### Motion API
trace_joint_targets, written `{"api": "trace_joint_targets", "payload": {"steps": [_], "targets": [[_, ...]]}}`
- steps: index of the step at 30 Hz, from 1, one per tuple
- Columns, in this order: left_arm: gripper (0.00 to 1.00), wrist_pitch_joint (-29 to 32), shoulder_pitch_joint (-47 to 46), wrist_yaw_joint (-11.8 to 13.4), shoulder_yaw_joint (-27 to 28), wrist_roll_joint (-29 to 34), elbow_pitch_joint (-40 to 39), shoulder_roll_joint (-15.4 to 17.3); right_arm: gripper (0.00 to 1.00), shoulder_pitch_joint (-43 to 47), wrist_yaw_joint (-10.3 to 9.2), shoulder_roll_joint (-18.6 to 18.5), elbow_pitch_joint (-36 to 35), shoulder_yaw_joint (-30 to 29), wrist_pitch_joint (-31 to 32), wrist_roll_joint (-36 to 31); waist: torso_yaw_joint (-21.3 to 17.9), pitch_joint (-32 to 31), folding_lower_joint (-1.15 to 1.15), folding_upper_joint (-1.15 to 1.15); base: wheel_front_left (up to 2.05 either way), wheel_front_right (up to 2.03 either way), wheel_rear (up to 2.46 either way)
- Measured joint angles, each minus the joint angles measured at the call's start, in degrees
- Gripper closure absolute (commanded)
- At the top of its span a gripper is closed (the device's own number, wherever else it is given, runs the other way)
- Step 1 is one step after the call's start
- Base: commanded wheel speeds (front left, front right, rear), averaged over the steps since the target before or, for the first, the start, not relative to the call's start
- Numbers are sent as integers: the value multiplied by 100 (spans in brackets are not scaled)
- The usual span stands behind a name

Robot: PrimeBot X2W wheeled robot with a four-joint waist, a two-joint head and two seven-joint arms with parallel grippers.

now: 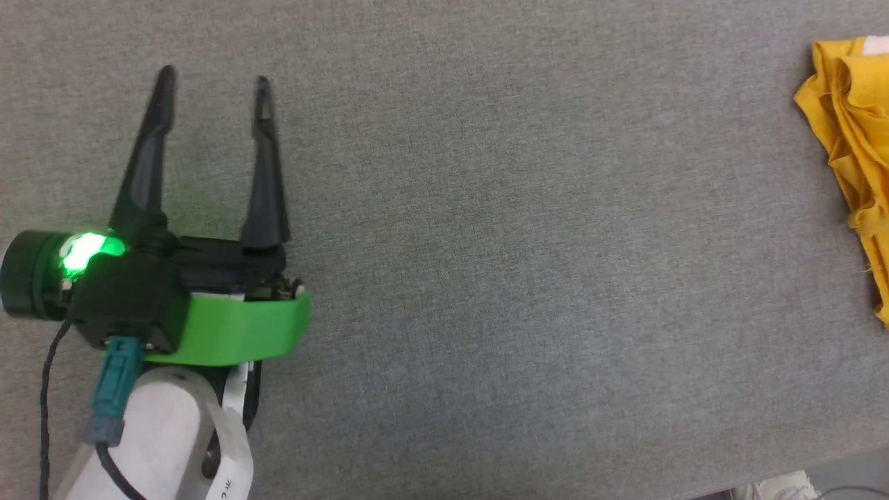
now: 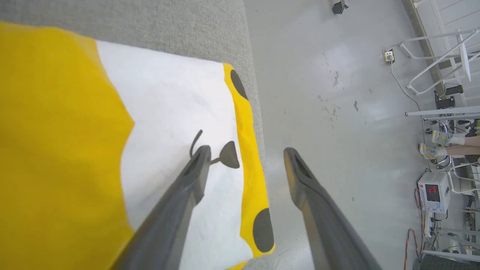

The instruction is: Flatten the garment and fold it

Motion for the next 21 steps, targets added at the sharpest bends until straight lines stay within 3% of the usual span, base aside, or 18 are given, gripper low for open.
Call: {"api": "trace_joint_targets", "payload": {"steps": [9,13,21], "targets": [[0,-566,416,130,124,-380,525,-240,0,5,0,14,-114,22,-160,107,106,-638,0,0,0,0,0],[0,-756,812,147,183,-643,770,-343,0,271,0,301,-586,-37,-205,278,189,-1084,-1,0,0,0,0],[0,-895,1607,143,297,-1080,995,-430,0,1630,0,1059,-2082,-226,-111,528,385,-2063,-1,0,0,0,0]]}}
